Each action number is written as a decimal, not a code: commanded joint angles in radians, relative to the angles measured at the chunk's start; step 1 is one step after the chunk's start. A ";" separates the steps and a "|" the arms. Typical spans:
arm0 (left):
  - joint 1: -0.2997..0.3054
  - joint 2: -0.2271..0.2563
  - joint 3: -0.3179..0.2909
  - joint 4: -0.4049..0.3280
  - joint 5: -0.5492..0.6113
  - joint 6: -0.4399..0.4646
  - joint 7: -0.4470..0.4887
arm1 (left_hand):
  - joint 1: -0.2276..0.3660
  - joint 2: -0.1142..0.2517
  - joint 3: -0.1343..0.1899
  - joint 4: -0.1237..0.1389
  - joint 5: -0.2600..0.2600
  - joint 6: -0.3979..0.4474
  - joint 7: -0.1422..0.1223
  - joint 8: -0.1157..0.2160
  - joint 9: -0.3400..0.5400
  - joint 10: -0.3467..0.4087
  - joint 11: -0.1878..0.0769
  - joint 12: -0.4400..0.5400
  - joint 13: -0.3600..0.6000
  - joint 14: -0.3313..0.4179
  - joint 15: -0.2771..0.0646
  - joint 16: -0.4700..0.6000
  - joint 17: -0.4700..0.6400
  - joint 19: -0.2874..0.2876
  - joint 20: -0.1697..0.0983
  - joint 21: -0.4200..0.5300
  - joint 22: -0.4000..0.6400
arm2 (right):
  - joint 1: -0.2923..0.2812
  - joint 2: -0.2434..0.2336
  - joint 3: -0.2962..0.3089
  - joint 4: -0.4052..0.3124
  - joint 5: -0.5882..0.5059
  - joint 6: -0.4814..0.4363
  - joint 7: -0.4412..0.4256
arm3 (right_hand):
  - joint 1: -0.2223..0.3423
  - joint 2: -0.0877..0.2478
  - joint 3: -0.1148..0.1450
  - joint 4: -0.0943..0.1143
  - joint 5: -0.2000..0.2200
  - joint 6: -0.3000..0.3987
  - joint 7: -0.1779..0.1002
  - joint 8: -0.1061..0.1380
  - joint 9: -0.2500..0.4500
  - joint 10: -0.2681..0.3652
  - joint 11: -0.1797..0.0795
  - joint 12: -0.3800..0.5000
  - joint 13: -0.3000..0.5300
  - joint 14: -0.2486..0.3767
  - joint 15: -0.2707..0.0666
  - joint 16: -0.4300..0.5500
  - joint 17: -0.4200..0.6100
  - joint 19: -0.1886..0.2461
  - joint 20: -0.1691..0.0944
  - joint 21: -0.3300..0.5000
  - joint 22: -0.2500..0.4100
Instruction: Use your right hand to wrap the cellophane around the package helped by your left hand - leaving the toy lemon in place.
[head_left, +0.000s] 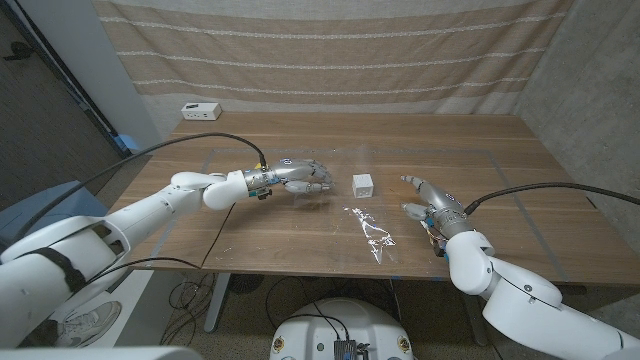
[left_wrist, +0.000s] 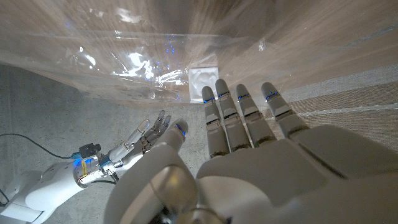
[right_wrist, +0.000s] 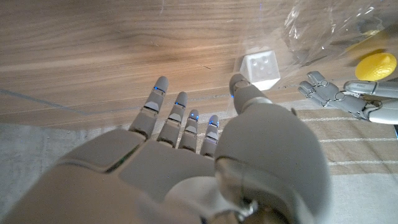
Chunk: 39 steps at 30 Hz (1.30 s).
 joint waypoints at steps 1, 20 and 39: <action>-0.014 -0.007 0.019 0.025 0.020 -0.005 0.011 | -0.008 0.004 0.004 0.007 -0.002 0.006 0.002 0.005 -0.001 0.010 0.005 -0.005 0.000 0.006 -0.006 -0.002 0.000 0.003 -0.001 0.001 0.000 | 0.069 0.034 -0.133 -0.106 -0.008 -0.368 -0.055 | -0.123 -0.017 -0.063 0.055 -0.008 0.066 0.025 0.023 0.003 0.037 0.019 0.008 0.006 0.022 0.011 0.017 0.008 0.021 0.006 -0.014 0.006; -0.092 -0.059 0.098 0.161 0.061 -0.052 0.109 | 0.005 0.006 0.021 -0.004 -0.002 0.004 0.000 0.000 0.000 0.008 0.006 -0.014 -0.008 0.004 -0.005 -0.009 -0.002 0.003 -0.001 -0.001 -0.001 | 0.034 0.144 -0.246 -0.060 -1.134 -0.413 1.031 | -0.285 -0.113 -0.178 0.087 0.021 0.325 0.050 0.085 0.000 0.077 0.019 0.007 0.007 -0.025 0.014 -0.004 -0.007 -0.016 0.011 -0.067 0.009; -0.135 -0.084 0.158 0.229 0.064 -0.067 0.163 | 0.008 0.005 0.031 -0.007 -0.003 0.007 0.001 -0.002 0.001 0.008 0.002 -0.020 -0.014 0.004 -0.006 -0.012 -0.001 0.003 -0.003 -0.003 -0.002 | -0.171 0.532 0.066 -0.006 -1.496 0.093 1.379 | -0.254 -0.133 -0.192 0.046 0.057 0.538 0.088 0.172 0.017 0.146 0.011 0.015 0.008 -0.003 -0.009 0.012 -0.012 0.011 -0.001 -0.078 0.011</action>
